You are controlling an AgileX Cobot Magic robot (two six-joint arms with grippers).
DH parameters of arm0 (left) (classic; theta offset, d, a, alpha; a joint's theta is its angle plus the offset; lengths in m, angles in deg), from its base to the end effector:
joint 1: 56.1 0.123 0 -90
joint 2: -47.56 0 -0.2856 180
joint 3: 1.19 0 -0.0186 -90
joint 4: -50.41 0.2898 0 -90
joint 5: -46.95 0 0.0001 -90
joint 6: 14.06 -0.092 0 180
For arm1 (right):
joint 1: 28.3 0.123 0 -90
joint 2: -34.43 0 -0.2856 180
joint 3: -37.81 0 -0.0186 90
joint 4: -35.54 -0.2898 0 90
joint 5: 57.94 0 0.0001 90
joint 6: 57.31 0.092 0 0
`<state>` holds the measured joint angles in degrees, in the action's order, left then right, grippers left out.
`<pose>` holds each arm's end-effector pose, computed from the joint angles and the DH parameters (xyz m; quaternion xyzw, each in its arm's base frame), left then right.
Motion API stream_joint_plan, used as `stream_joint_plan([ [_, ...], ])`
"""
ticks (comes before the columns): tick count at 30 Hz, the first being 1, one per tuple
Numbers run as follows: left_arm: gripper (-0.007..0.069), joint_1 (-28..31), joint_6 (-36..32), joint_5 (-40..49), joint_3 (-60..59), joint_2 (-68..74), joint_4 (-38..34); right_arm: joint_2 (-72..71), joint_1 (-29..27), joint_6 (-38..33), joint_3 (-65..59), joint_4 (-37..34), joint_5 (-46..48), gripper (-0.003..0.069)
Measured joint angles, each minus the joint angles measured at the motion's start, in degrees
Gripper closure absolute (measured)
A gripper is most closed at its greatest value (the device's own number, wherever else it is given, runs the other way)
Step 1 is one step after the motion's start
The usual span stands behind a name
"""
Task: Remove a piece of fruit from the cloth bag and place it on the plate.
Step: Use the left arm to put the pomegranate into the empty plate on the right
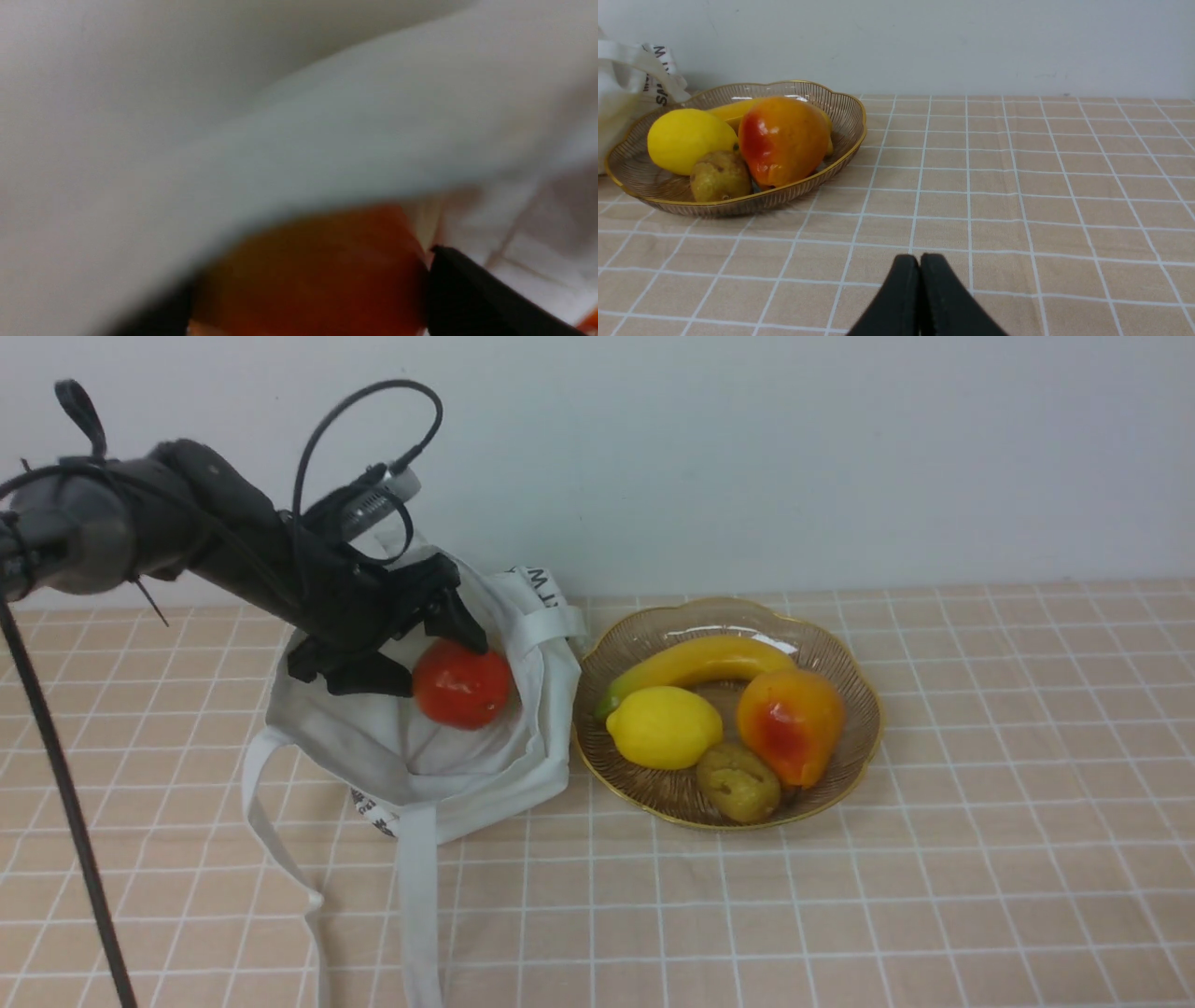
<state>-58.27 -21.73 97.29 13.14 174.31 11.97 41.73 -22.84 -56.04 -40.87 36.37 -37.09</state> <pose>0.4769 -0.0622 0.1848 -0.0891 0.9447 -0.2749 0.1549 0.0922 0.0083 0.1714 -0.0332 0.8023 0.0289 0.5953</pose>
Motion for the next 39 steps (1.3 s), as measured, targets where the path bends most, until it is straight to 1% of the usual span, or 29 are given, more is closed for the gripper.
stream_joint_plan([
  [3,0.0034,1.05,-0.17,6.16,0.00,-4.20,3.94,0.00,0.00,0.00,0.00,0.00,0.00,0.0674],
  [6,0.0034,1.62,-1.44,12.11,0.00,-7.69,5.12,0.00,0.00,0.00,0.00,0.00,0.00,0.0674],
  [8,0.0034,1.69,-2.31,14.08,0.00,-10.32,5.27,0.00,0.00,0.00,0.00,0.00,0.00,0.0674],
  [11,0.0034,1.21,-2.57,14.52,0.18,-13.97,4.71,0.00,0.00,0.00,0.00,0.00,0.00,0.0674],
  [14,0.0034,-1.61,-3.68,14.22,2.11,-16.01,4.57,0.00,0.00,0.00,0.00,0.00,0.00,0.0674],
  [15,0.0034,-3.96,-4.79,13.97,2.90,-16.15,4.57,0.00,0.00,0.00,0.00,0.00,0.00,0.0674],
  [16,0.0034,-5.13,-5.20,13.63,3.09,-16.15,4.62,0.00,0.00,0.00,0.00,0.00,0.00,0.0674],
  [19,0.0034,-11.56,-6.36,10.83,3.17,-14.84,5.46,0.00,0.00,0.00,0.00,0.00,0.00,0.0674],
  [20,0.0034,-13.74,-6.52,8.82,3.17,-14.03,5.75,0.00,0.00,0.00,0.00,0.00,0.00,0.0674],
  [21,0.0034,-16.59,-6.55,4.99,3.17,-12.62,6.02,0.00,0.00,0.00,0.00,0.00,0.00,0.0674],
  [22,0.0034,-16.59,-6.55,4.99,3.17,-12.62,6.02,0.00,0.00,0.00,0.00,0.00,0.00,0.0674],
  [23,0.0034,-19.92,-6.66,-0.94,3.38,-10.50,6.07,0.00,0.00,0.00,0.00,0.00,0.00,0.0674],
  [26,0.0034,-23.76,-6.98,-6.73,4.51,-7.11,6.26,0.00,0.00,0.00,0.00,0.00,0.00,0.0674],
  [29,0.0034,-26.43,-6.99,-12.06,5.90,-3.82,7.08,0.00,0.00,0.00,0.00,0.00,0.00,0.0674],
  [32,0.0034,-27.83,-6.99,-16.70,7.44,-1.14,9.01,0.00,0.00,0.00,0.00,0.00,0.00,0.0674],
  [39,0.0034,-28.02,-6.99,-21.92,8.65,2.65,10.11,0.00,0.00,0.00,0.00,0.00,0.00,0.0674],
])
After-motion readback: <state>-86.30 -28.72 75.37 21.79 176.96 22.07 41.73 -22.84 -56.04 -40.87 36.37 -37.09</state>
